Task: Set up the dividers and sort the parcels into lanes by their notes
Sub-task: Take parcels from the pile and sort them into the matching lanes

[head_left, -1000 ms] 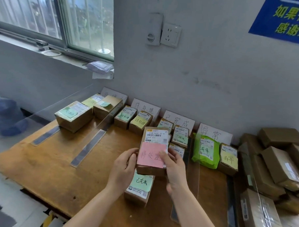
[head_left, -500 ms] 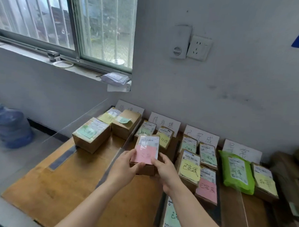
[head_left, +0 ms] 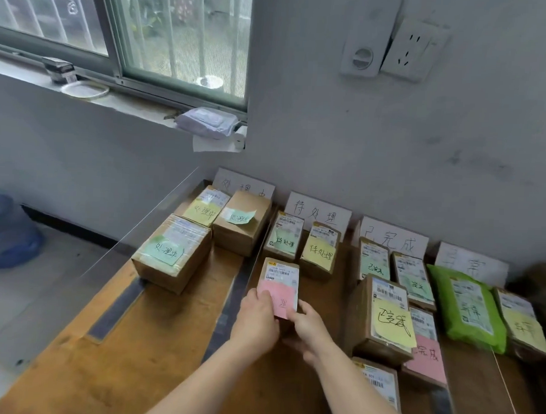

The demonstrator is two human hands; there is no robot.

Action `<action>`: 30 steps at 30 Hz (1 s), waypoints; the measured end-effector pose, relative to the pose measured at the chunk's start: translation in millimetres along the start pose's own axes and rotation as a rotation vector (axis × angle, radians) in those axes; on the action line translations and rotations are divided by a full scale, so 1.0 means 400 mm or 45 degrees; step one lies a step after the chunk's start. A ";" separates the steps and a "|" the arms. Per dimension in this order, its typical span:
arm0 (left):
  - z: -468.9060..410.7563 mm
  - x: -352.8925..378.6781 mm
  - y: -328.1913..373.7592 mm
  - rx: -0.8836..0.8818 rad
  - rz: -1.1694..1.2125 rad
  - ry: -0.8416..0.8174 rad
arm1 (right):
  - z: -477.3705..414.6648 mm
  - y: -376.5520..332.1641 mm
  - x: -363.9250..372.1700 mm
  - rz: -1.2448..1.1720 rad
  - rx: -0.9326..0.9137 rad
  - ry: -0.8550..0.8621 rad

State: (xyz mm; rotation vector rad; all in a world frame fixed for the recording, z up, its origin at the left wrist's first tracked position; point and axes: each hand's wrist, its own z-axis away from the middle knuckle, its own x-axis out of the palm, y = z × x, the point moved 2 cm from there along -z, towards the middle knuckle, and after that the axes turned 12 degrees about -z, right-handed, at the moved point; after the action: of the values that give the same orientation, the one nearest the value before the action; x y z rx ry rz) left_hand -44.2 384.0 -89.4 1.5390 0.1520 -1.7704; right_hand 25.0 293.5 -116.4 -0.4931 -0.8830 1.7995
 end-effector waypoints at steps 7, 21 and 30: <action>-0.045 0.030 -0.005 -0.036 -0.088 -0.069 | -0.036 0.003 0.014 0.191 -0.089 0.034; -0.060 0.013 0.021 0.179 -0.422 0.014 | 0.009 -0.070 -0.031 0.988 -0.440 0.061; -0.050 -0.096 0.169 0.533 -0.668 0.119 | 0.150 -0.191 -0.183 1.516 -0.755 0.334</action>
State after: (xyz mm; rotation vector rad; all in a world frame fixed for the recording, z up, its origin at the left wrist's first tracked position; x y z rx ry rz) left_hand 11.7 365.5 -34.8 2.0173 0.2626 -2.2405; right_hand 59.9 221.6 -24.6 -1.8934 -1.0089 2.3606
